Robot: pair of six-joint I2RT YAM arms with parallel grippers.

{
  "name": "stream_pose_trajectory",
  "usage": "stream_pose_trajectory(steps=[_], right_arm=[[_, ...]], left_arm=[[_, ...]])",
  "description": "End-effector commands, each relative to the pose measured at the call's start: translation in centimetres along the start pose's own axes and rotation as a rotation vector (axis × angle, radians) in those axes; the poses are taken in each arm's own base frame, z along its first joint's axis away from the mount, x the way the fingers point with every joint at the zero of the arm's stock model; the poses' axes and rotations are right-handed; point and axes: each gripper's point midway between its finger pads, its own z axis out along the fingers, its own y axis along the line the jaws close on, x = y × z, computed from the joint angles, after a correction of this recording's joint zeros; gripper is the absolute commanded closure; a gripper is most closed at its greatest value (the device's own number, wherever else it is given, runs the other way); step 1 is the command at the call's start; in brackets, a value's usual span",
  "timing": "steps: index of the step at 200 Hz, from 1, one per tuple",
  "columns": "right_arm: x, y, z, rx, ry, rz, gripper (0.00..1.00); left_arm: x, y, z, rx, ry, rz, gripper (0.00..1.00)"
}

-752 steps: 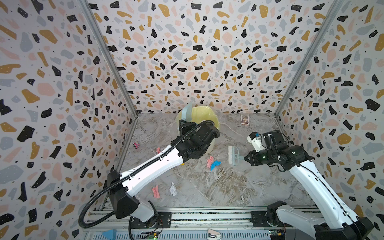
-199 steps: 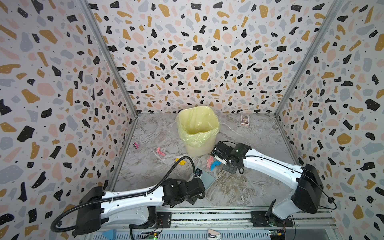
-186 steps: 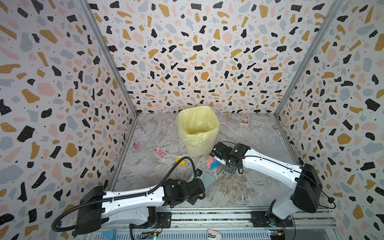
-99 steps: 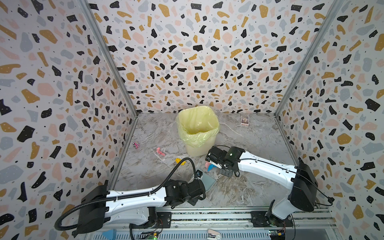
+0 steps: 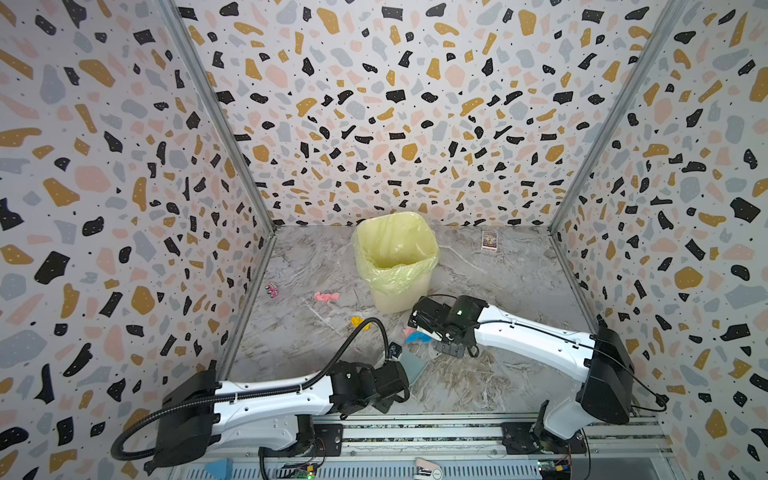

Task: Sweep away the paper scraps from the table
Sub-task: 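Sweep the pink and blue scraps into the dustpan with the right-held brush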

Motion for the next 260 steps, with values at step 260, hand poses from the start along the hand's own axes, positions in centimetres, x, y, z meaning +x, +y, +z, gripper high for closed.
stream_pose_trajectory(steps=[260], right_arm=[[-5.8, -1.2, -2.0, 0.070, -0.143, -0.050, 1.00]], left_arm=[[0.2, 1.5, 0.6, -0.069, -0.038, -0.039, 1.00]])
